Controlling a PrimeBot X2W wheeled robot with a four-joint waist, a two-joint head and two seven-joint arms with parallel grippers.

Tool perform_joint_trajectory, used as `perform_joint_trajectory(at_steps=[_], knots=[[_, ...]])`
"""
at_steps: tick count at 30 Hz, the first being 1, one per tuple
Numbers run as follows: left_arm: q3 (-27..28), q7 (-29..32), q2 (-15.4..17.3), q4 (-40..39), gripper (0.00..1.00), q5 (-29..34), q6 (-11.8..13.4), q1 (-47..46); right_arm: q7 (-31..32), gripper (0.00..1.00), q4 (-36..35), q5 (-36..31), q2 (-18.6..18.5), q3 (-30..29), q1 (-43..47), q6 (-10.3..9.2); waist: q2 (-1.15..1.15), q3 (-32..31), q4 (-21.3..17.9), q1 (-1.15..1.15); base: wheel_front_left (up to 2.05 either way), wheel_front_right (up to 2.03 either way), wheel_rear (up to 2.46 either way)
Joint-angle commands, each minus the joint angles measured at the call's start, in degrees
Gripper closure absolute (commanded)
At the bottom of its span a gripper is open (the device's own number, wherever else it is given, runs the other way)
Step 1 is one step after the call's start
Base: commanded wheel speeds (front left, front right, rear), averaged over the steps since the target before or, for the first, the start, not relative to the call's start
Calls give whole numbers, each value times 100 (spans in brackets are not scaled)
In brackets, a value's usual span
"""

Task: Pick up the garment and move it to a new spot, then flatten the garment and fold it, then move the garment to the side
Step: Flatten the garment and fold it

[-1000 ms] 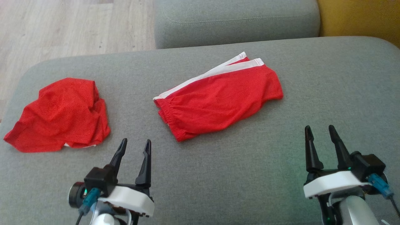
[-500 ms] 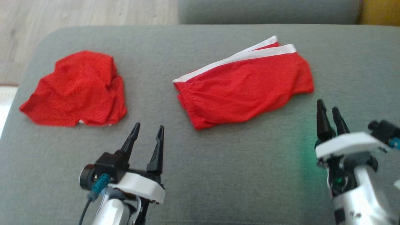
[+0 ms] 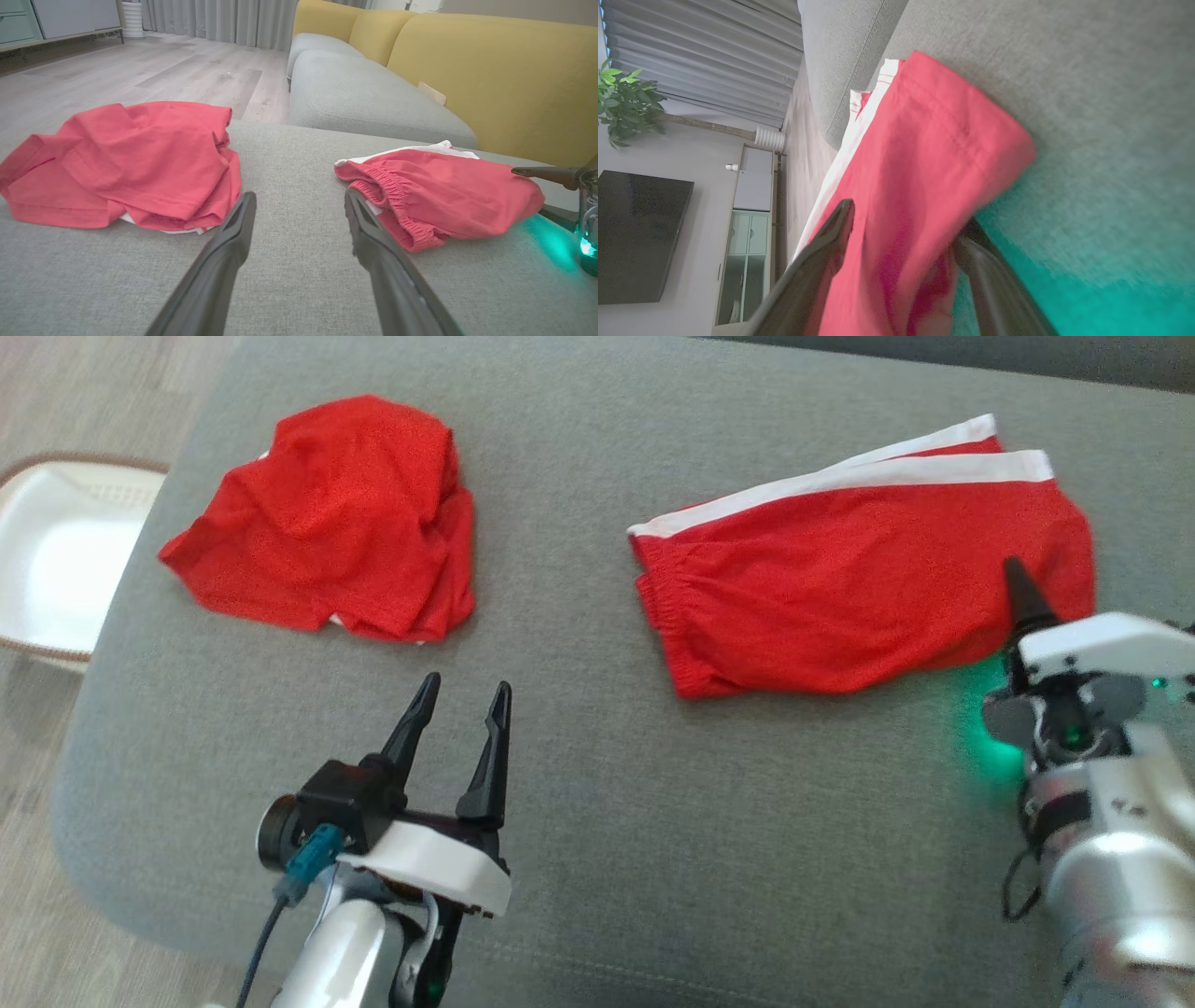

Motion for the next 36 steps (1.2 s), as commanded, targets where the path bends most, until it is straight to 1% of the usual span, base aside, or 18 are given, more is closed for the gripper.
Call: perform_joint_trajectory(at_steps=[1,5,11,15,19,20,21,22,29,36], knots=[[185,-70,6,-221,0,-44,27,-231,52,0,172,-46,61,8,-259,-4,0,139,153,0,0,0,0],[146,-70,6,-271,0,-102,56,-271,-6,0,779,-324,-116,-171,-694,-4,0,243,294,0,0,0,0],[68,-70,6,-348,0,-178,103,-314,-3,0,1493,-638,-331,-281,-1223,-4,0,382,432,0,0,0,0],[35,-70,6,-382,0,-254,144,-344,-67,0,1725,-890,-475,-305,-1435,-4,0,457,472,0,0,0,0],[14,-70,6,-390,0,-295,167,-374,-99,0,1808,-1143,-569,-380,-1524,-4,0,501,477,0,0,0,0],[9,-70,6,-389,0,-304,171,-381,-92,6,1815,-1188,-575,-414,-1536,-4,0,507,473,0,0,0,0],[3,-70,6,-388,0,-312,174,-387,-86,67,1820,-1236,-585,-452,-1541,-4,0,511,468,0,0,0,0],[-2,-70,6,-388,0,-320,178,-393,-81,100,1823,-1291,-592,-487,-1530,-4,0,514,460,0,0,0,0],[-16,-70,6,-367,0,-353,197,-425,-95,100,1826,-1596,-573,-687,-1492,-4,0,501,381,0,0,0,0],[42,-70,6,-319,0,-313,175,-392,-526,100,1815,-1810,-480,-770,-1578,-4,0,330,166,0,0,0,0]])
